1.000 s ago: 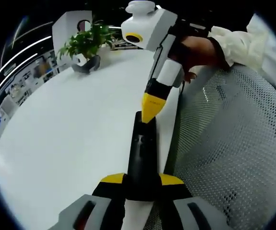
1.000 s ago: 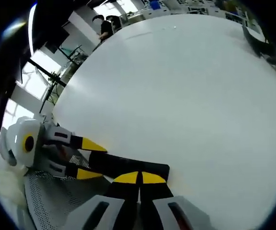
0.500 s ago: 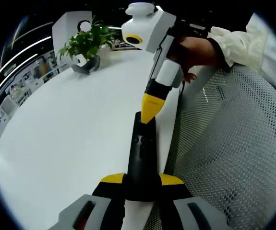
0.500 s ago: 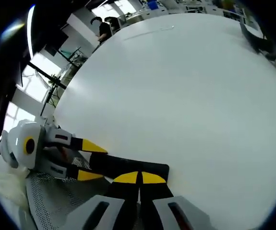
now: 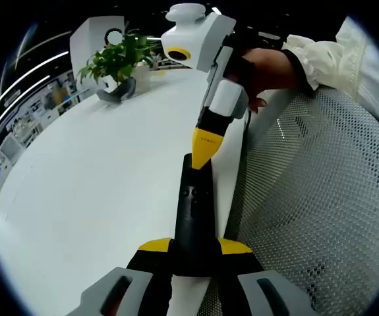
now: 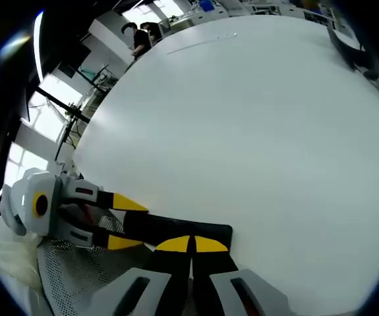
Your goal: Press the specified remote control buttons in sequence, fully releasing each button before pressing the next.
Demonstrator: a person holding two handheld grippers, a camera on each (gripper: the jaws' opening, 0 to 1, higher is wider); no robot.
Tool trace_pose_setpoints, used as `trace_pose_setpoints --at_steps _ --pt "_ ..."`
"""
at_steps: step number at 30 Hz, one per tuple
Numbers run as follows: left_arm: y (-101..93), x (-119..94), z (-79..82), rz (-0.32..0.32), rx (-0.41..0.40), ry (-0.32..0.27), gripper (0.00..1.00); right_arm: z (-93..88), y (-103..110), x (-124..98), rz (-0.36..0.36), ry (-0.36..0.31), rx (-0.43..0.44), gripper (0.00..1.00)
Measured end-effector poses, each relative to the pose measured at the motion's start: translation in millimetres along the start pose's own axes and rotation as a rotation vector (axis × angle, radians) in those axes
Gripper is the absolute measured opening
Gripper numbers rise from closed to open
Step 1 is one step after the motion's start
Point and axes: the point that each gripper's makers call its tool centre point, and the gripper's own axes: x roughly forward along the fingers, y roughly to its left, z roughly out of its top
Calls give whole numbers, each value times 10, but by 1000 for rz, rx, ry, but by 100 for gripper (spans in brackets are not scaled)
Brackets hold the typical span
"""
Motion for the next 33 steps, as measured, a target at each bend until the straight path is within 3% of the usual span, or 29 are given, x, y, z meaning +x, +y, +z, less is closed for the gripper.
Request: trace_pose_setpoints --at_steps 7,10,15,33 --pt "-44 26 23 -13 14 -7 24 78 59 3 25 -46 -13 0" --pt "-42 27 26 -14 16 -8 24 70 92 25 45 -39 -5 0" --pt "-44 29 27 -14 16 -9 24 22 83 83 20 -11 -41 0" --pt "-44 27 26 -14 16 -12 24 35 77 74 32 -31 -21 0"
